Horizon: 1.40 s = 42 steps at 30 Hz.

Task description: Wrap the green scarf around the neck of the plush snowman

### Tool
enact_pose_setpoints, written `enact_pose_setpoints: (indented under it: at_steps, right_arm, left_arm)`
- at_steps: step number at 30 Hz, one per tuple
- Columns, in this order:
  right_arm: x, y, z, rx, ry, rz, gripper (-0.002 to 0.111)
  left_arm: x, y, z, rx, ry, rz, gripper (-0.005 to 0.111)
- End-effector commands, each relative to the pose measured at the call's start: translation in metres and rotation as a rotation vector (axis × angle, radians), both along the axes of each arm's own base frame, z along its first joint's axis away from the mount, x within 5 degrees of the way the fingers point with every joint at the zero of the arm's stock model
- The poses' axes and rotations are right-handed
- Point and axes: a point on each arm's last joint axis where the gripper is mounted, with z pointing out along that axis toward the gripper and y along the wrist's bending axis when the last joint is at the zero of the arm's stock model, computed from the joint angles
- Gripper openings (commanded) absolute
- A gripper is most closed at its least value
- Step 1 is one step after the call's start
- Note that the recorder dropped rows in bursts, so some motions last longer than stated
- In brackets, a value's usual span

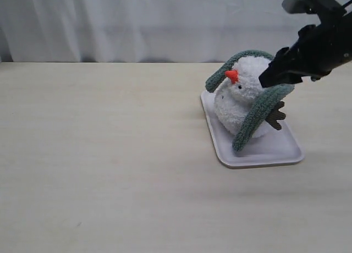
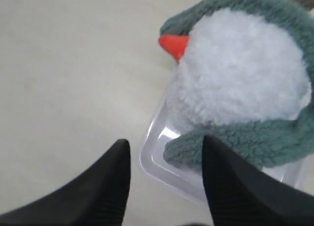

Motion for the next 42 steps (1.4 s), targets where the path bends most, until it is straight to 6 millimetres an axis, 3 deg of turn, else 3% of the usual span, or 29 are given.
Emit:
enact_pose_setpoints:
  at_steps: [1, 8, 12, 14, 21, 27, 33, 42]
  right_arm:
    - [-0.013, 0.006, -0.018, -0.083, -0.036, 0.178, 0.043]
    - [-0.036, 0.040, -0.025, -0.539, -0.281, 0.576, 0.043]
    - [-0.041, 0.038, -0.039, -0.819, -0.346, 0.728, 0.043]
    - [-0.040, 0.032, -0.045, -0.897, -0.369, 0.718, 0.043]
    - [-0.035, 0.032, -0.050, -0.892, -0.509, 0.590, 0.043]
    - [-0.031, 0.034, -0.061, -0.889, -0.482, 0.608, 0.043]
    - [-0.029, 0.033, -0.064, -0.919, -0.472, 0.635, 0.025]
    - [-0.026, 0.032, -0.072, -0.949, -0.447, 0.669, 0.025]
  left_arm:
    - [0.000, 0.000, 0.000, -0.003, -0.009, 0.001, 0.000]
    - [0.000, 0.000, 0.000, -0.003, -0.009, 0.001, 0.000]
    - [0.000, 0.000, 0.000, -0.003, -0.009, 0.001, 0.000]
    - [0.000, 0.000, 0.000, -0.003, -0.009, 0.001, 0.000]
    - [0.000, 0.000, 0.000, -0.003, -0.009, 0.001, 0.000]
    - [0.000, 0.000, 0.000, -0.003, -0.009, 0.001, 0.000]
    - [0.000, 0.000, 0.000, -0.003, -0.009, 0.001, 0.000]
    - [0.000, 0.000, 0.000, -0.003, -0.009, 0.001, 0.000]
